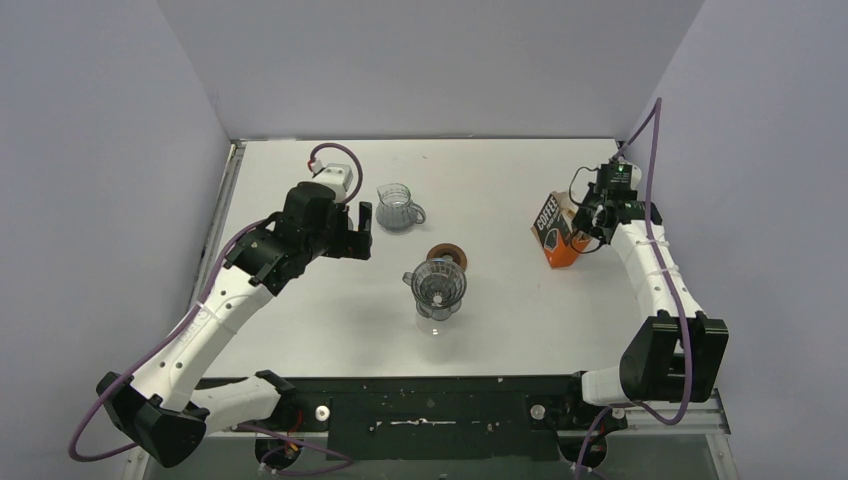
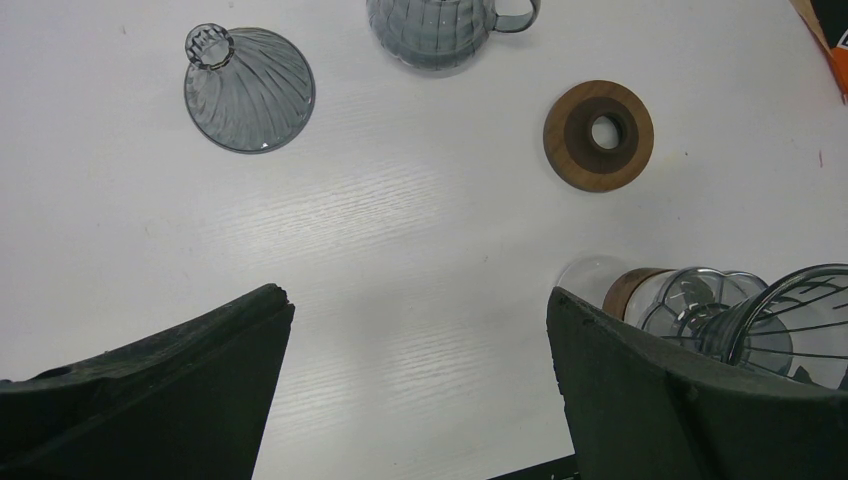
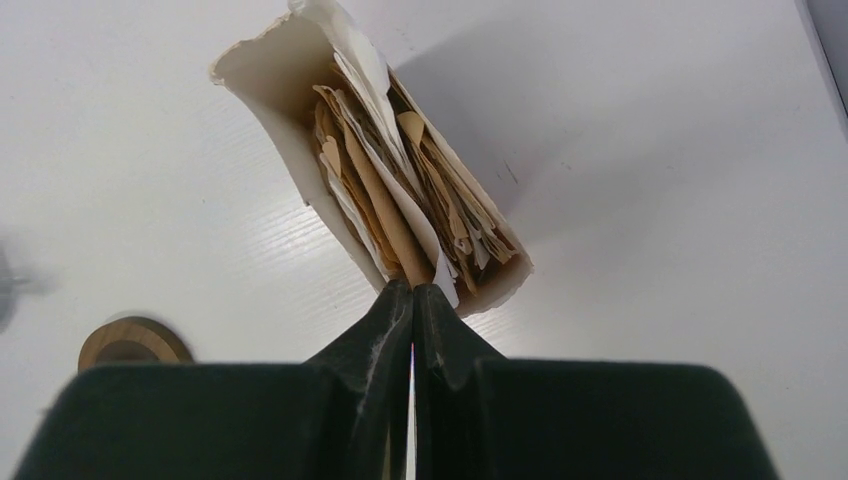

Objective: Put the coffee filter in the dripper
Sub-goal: Pick up the coffee filter from the coffee filter holder.

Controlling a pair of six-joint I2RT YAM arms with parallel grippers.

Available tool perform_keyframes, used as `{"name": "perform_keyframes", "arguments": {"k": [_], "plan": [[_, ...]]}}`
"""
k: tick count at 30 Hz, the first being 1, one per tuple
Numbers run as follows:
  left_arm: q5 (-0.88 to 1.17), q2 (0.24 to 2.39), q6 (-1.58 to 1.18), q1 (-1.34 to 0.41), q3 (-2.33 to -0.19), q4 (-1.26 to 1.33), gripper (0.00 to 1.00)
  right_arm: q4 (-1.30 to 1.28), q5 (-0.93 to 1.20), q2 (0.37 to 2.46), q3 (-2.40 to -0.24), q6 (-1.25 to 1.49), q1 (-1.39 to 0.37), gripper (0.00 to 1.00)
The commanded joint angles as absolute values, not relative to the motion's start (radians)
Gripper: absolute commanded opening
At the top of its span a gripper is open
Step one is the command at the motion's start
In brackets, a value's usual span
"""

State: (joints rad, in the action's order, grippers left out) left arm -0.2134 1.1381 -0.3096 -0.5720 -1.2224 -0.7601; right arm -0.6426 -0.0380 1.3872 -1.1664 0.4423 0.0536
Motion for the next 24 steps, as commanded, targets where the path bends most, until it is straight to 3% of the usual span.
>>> {"name": "perform_keyframes", "arguments": {"k": [1,24], "plan": [[-0.227,1.103,-0.299,-0.566,-1.238,-0.757,0.97,-0.627,-0.027,1.341,-1.235,0.439,0.060,0.00],[-0.206,1.103,-0.299,-0.566,-1.277,-0.769,0.97,-0.656,0.048,1.263,-1.348,0.423,0.059,0.00]]}}
